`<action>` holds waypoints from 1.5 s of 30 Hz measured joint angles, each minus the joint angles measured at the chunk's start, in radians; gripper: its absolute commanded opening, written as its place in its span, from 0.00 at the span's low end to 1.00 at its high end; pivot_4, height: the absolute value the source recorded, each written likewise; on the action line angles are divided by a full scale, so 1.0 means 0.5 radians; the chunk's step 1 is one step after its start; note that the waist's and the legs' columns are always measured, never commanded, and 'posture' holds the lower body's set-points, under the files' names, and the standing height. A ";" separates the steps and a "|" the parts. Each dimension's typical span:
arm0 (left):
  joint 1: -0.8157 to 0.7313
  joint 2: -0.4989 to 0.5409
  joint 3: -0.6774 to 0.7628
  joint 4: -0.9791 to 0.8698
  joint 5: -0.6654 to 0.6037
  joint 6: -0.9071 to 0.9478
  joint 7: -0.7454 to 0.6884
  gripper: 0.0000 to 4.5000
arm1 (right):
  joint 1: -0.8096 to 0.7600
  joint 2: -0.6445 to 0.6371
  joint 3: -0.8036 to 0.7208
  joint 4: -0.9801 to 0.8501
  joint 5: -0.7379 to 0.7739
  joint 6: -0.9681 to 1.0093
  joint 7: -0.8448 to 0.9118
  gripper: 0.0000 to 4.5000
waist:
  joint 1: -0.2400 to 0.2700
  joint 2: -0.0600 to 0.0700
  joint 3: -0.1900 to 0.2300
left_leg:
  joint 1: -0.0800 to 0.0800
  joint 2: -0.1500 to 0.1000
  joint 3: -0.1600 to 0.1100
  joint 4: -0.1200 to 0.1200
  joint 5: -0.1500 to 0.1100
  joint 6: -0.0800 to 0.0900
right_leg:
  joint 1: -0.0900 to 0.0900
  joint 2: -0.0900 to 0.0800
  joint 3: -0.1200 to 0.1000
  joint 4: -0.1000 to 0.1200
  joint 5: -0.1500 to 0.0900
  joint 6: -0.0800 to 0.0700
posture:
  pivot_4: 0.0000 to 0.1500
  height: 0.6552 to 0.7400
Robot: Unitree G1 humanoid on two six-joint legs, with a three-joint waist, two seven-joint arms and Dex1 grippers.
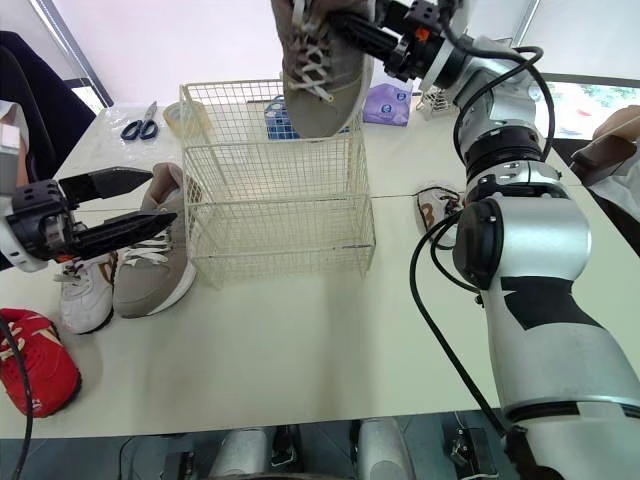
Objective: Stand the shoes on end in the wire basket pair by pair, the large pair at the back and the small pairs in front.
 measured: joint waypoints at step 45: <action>-0.156 -0.039 -0.253 0.433 0.487 -0.233 -0.067 1.00 | 0.523 -0.239 -0.160 -1.299 0.378 0.865 -0.053 0.99 | 0.008 -0.001 0.000 | 0.001 0.000 0.000 0.001 0.001 -0.001 | 0.001 0.001 0.000 0.002 0.000 0.000 | 1.00 0.95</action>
